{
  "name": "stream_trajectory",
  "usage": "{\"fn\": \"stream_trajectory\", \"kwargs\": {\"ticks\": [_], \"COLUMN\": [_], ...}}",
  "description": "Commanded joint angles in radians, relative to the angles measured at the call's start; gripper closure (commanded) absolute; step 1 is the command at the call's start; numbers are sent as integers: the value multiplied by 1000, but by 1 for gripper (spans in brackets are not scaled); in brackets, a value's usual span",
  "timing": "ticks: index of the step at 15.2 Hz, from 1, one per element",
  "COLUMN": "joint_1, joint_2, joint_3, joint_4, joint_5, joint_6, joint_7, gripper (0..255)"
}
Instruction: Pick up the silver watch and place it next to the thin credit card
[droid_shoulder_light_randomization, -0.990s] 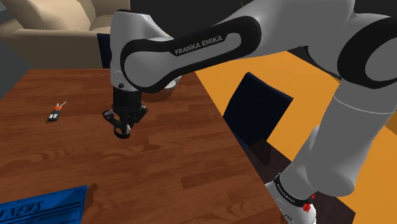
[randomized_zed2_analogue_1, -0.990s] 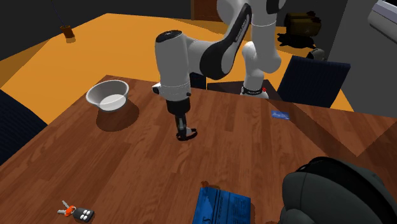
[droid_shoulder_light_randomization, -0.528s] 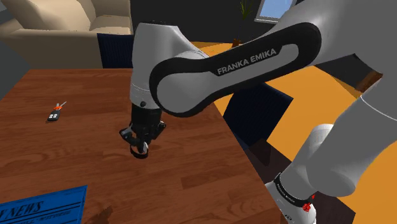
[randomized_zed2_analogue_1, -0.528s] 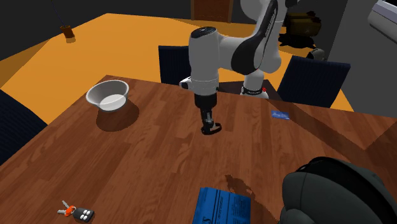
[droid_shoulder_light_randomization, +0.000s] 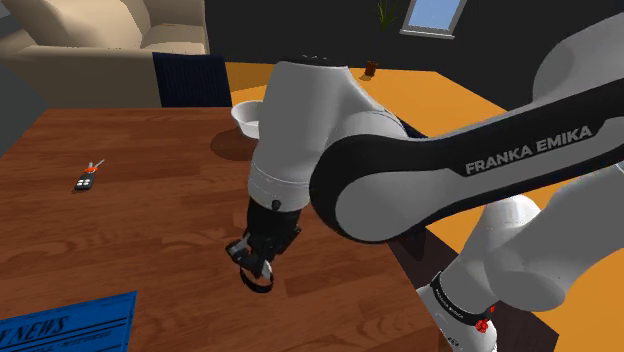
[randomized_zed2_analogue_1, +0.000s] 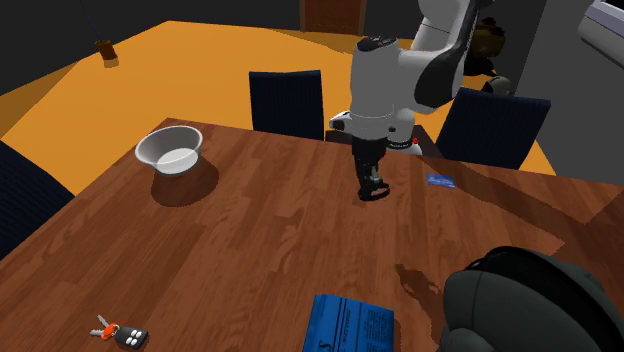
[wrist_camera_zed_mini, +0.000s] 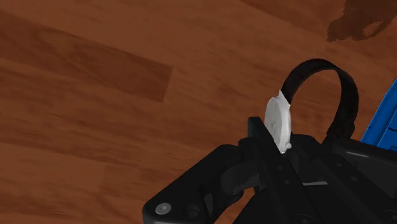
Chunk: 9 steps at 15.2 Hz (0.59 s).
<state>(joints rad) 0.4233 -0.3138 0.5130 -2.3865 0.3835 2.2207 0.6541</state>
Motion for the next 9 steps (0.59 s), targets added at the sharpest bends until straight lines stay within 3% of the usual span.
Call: {"fn": "stream_trajectory", "kwargs": {"ticks": [1, 9], "joint_1": [29, 176], "joint_2": [-59, -313], "joint_3": [12, 60], "joint_4": [-49, -218], "joint_5": [34, 163], "joint_6": [-1, -56], "joint_7": [17, 114], "gripper": [255, 255]}}
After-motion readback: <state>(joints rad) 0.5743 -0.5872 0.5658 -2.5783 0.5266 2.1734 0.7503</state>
